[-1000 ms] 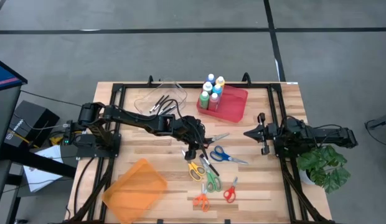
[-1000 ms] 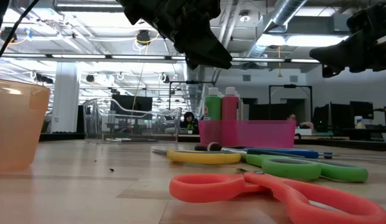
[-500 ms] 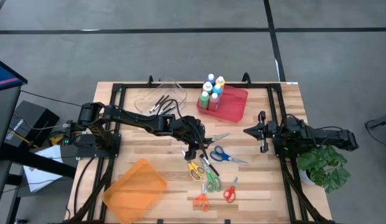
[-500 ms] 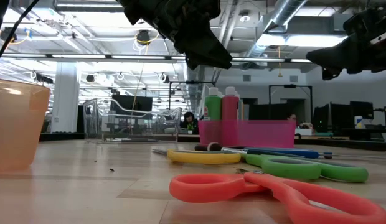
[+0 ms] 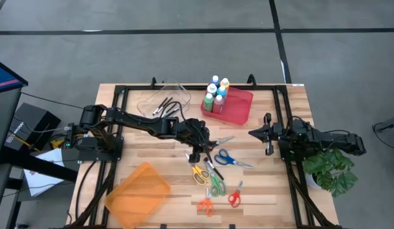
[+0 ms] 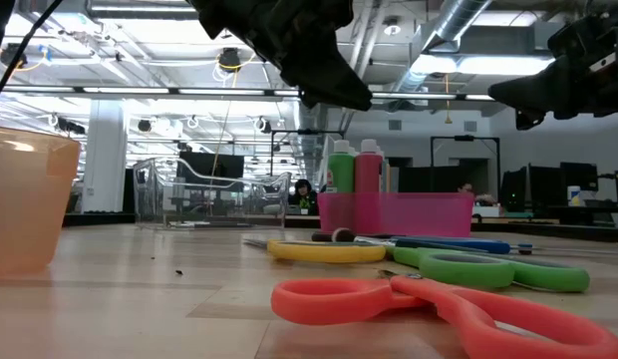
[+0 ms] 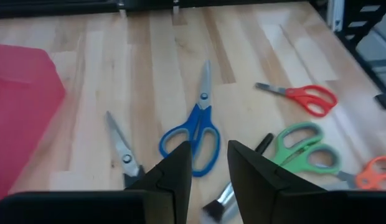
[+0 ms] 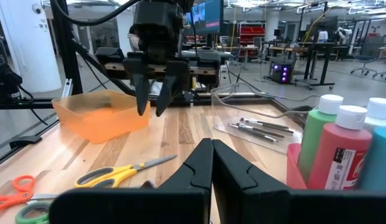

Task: Pick & Place Paint Supplies
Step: Put the black paint brush into the transparent bin

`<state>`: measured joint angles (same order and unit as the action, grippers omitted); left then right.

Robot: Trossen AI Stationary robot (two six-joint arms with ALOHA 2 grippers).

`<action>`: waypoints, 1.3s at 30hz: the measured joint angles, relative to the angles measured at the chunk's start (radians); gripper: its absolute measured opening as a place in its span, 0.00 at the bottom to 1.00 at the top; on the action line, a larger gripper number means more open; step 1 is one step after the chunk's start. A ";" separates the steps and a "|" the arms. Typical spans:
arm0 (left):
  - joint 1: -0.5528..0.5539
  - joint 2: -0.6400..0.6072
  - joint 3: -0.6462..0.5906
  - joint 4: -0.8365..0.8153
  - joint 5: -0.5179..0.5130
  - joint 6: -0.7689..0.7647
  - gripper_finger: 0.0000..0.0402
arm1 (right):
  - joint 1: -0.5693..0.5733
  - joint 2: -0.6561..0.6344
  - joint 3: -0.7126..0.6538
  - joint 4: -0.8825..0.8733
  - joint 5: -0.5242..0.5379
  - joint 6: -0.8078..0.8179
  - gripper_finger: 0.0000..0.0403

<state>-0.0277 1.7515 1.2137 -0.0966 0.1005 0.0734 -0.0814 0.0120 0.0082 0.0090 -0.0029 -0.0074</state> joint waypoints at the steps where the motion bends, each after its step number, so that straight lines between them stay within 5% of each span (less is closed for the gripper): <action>1: 0.000 0.000 0.000 0.000 -0.013 0.003 0.25 | 0.000 0.000 0.000 0.000 0.000 0.000 0.00; 13: 0.000 0.000 0.000 -0.013 -0.132 -0.028 0.24 | 0.001 0.000 0.000 -0.001 0.000 0.000 0.00; 26: 0.074 0.008 0.001 -0.157 -0.199 -0.207 0.01 | 0.001 0.000 0.000 -0.001 0.000 0.000 0.00; 32: 0.054 0.115 0.044 -0.201 -0.077 -0.297 0.00 | 0.001 0.000 0.000 -0.001 0.000 0.000 0.00; 39: -0.038 0.208 0.232 -0.370 -0.061 -0.251 0.00 | 0.001 0.000 0.000 -0.001 0.001 0.000 0.00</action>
<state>-0.0658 1.9599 1.4452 -0.4663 0.0398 -0.1776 -0.0807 0.0120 0.0082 0.0078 -0.0021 -0.0071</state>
